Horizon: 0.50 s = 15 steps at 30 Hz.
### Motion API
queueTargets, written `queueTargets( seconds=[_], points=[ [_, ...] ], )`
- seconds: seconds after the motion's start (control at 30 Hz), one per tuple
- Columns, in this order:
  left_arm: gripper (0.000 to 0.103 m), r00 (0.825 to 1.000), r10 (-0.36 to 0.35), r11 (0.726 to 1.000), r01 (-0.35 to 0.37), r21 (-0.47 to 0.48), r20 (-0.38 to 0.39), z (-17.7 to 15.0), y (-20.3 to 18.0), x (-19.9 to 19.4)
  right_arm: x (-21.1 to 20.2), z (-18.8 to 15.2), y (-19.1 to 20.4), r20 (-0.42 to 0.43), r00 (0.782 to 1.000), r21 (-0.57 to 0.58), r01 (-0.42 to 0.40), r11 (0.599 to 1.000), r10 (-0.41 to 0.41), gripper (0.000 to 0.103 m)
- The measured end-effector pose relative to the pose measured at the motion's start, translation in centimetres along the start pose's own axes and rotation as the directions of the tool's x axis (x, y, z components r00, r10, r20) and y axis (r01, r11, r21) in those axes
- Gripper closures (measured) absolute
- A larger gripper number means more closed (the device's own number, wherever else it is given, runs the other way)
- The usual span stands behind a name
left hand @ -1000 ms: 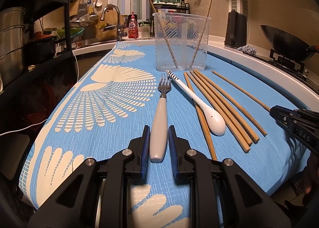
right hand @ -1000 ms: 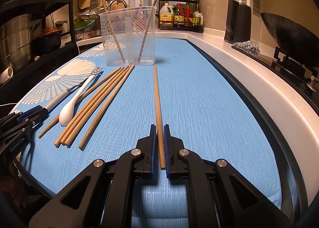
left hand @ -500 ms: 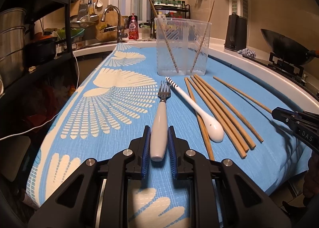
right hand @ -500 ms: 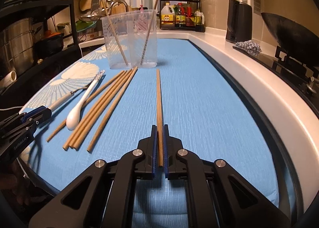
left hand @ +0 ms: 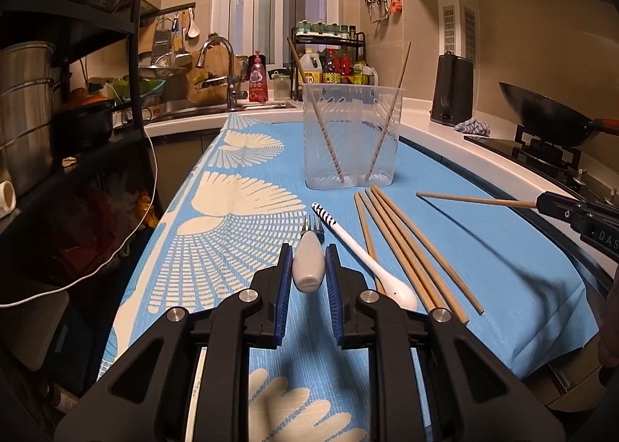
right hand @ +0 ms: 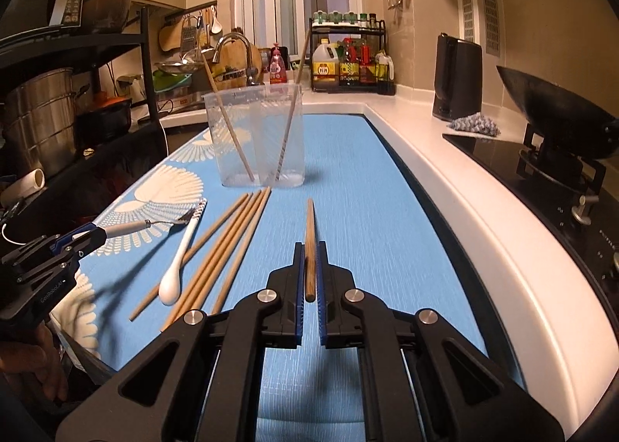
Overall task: Organize utensils
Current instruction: 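Lift the fork and chopstick and carry both over the clear container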
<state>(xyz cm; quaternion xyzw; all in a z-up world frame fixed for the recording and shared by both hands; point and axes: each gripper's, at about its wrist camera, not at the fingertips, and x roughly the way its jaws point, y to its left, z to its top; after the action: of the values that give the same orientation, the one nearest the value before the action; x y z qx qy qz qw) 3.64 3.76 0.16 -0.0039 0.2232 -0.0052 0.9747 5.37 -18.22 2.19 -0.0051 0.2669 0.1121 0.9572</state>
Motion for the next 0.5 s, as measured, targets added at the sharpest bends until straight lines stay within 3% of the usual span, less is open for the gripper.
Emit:
queueTargets(
  seconds=[0.5],
  points=[
    [0.086,0.999,0.002,1.0,-0.004,0.021,0.053,2.7,0.1,-0.7,-1.2,3.0,0.2,0.056,0.998,-0.011,-0.024,1.0,0.024,0.097]
  ],
)
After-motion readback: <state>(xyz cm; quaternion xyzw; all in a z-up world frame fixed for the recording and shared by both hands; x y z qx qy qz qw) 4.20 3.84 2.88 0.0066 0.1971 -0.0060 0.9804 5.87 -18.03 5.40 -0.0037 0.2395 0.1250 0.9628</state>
